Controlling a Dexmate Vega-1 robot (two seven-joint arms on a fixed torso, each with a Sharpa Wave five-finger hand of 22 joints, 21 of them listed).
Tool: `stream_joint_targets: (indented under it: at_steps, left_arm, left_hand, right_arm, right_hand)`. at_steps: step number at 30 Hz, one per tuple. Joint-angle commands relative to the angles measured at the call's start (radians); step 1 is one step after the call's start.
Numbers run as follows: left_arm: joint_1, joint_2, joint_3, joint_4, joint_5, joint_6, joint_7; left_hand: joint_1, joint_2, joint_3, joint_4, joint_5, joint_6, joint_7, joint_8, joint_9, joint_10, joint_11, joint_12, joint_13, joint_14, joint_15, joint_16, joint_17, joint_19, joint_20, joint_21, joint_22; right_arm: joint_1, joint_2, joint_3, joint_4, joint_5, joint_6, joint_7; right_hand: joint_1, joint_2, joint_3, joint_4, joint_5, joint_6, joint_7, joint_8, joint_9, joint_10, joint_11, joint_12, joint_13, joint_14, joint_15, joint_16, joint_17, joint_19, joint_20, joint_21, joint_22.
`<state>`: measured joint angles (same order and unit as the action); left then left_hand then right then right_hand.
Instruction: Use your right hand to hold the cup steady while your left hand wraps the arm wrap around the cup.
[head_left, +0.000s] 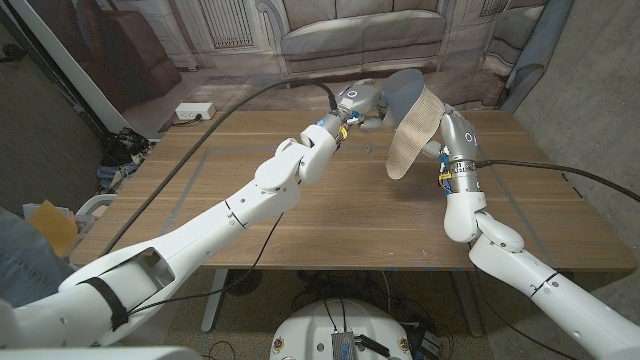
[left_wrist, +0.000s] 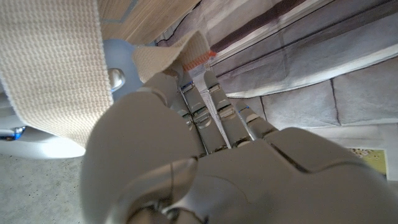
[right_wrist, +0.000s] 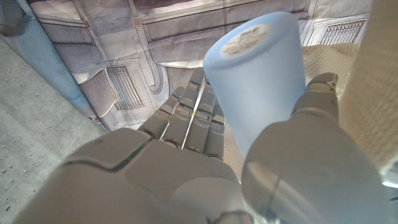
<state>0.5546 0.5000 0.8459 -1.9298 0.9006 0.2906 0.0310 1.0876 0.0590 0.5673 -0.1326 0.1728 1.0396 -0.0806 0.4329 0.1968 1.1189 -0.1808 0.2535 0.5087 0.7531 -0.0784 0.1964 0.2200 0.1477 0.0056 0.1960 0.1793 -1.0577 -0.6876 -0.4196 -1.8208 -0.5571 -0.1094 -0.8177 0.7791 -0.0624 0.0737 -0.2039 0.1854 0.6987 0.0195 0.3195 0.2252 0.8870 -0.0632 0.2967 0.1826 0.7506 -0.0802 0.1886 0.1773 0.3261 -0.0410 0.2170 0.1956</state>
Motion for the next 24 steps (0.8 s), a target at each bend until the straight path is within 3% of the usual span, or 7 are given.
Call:
stream_joint_targets:
  at_steps: [1, 15, 24]
  left_arm:
    - [0.018, 0.013, 0.001, -0.023, -0.001, -0.041, -0.016]
    - [0.034, 0.010, -0.002, -0.028, 0.008, -0.077, -0.009]
    - [0.059, 0.016, -0.016, -0.045, 0.012, -0.079, 0.005]
  left_hand:
    - [0.000, 0.006, 0.009, 0.000, 0.004, -0.004, 0.002, -0.001, 0.002, 0.025, -0.025, 0.003, 0.002, -0.007, -0.068, 0.007, 0.003, 0.000, 0.007, 0.004, 0.003]
    - [0.001, 0.009, 0.007, -0.001, 0.004, -0.008, -0.002, -0.001, 0.003, 0.020, -0.021, 0.004, 0.005, -0.014, -0.060, 0.012, 0.009, 0.012, 0.019, 0.011, 0.004]
    - [0.002, 0.008, 0.006, -0.003, 0.004, -0.005, -0.004, 0.001, 0.003, 0.021, -0.022, 0.006, 0.007, -0.018, -0.058, 0.012, 0.012, 0.005, 0.025, 0.009, 0.005]
  right_arm:
    - [0.028, 0.003, -0.022, 0.020, 0.000, -0.028, 0.007]
    - [0.051, -0.003, -0.052, 0.034, -0.028, -0.060, 0.008]
    - [0.105, -0.013, -0.105, 0.065, -0.097, -0.113, 0.039]
  right_hand:
    - [0.214, 0.217, 0.093, 0.085, 0.006, 0.253, -0.245, 0.003, 0.002, 0.157, -0.143, 0.002, 0.005, 0.012, -0.123, -0.001, 0.002, -0.001, -0.008, -0.002, -0.001]
    - [0.214, 0.215, 0.094, 0.085, 0.005, 0.255, -0.245, 0.001, 0.001, 0.160, -0.144, -0.001, 0.005, 0.012, -0.123, -0.002, 0.002, -0.001, -0.007, -0.002, -0.001]
    - [0.215, 0.216, 0.096, 0.086, 0.005, 0.259, -0.245, 0.002, 0.002, 0.163, -0.143, -0.002, 0.005, 0.015, -0.123, -0.001, 0.002, -0.001, -0.007, -0.002, -0.001]
